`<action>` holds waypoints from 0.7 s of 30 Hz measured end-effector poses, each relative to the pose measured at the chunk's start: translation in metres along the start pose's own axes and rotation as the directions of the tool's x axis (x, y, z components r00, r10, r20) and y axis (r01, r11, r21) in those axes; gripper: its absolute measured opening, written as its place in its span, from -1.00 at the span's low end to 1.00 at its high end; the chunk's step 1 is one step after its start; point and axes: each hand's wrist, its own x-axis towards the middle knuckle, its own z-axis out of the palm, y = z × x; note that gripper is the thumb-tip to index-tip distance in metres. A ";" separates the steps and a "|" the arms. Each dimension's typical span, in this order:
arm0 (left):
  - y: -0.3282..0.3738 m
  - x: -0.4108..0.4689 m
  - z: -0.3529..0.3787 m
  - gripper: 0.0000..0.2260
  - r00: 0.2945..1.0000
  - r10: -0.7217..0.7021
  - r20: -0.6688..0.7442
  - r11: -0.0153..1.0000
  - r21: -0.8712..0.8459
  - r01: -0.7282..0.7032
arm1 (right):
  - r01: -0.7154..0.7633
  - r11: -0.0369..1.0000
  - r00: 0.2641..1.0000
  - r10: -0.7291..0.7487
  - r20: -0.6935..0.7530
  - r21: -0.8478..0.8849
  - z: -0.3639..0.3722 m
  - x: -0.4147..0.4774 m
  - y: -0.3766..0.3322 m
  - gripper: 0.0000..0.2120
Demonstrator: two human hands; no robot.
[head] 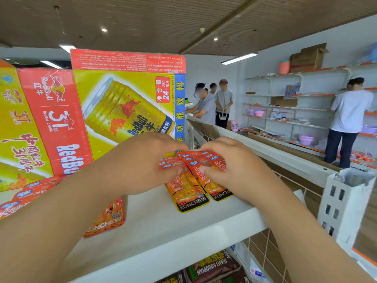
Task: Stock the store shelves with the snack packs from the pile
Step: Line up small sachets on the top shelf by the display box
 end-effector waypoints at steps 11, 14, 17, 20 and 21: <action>0.006 -0.078 -0.043 -0.60 0.984 -0.096 -0.149 0.995 -0.051 0.089 | 0.104 0.994 0.994 -0.105 -0.026 -0.030 -0.016 -0.005 -0.073 -0.52; -0.016 -0.113 -0.078 -0.70 0.964 -0.197 -0.182 0.975 -0.139 0.173 | 0.152 0.988 0.988 -0.151 -0.037 0.003 -0.025 -0.004 -0.115 -0.53; -0.031 -0.156 -0.119 -0.67 0.942 -0.261 -0.212 0.961 -0.152 0.232 | 0.201 0.979 0.978 -0.200 -0.052 0.016 -0.029 0.001 -0.165 -0.54; -0.047 -0.209 -0.160 -0.67 0.917 -0.333 -0.220 0.942 -0.122 0.313 | 0.278 0.960 0.959 -0.277 -0.054 0.022 -0.022 0.009 -0.227 -0.54; -0.051 -0.230 -0.172 -0.68 0.907 -0.352 -0.234 0.936 -0.113 0.334 | 0.308 0.951 0.950 -0.307 -0.054 0.020 -0.017 0.011 -0.249 -0.54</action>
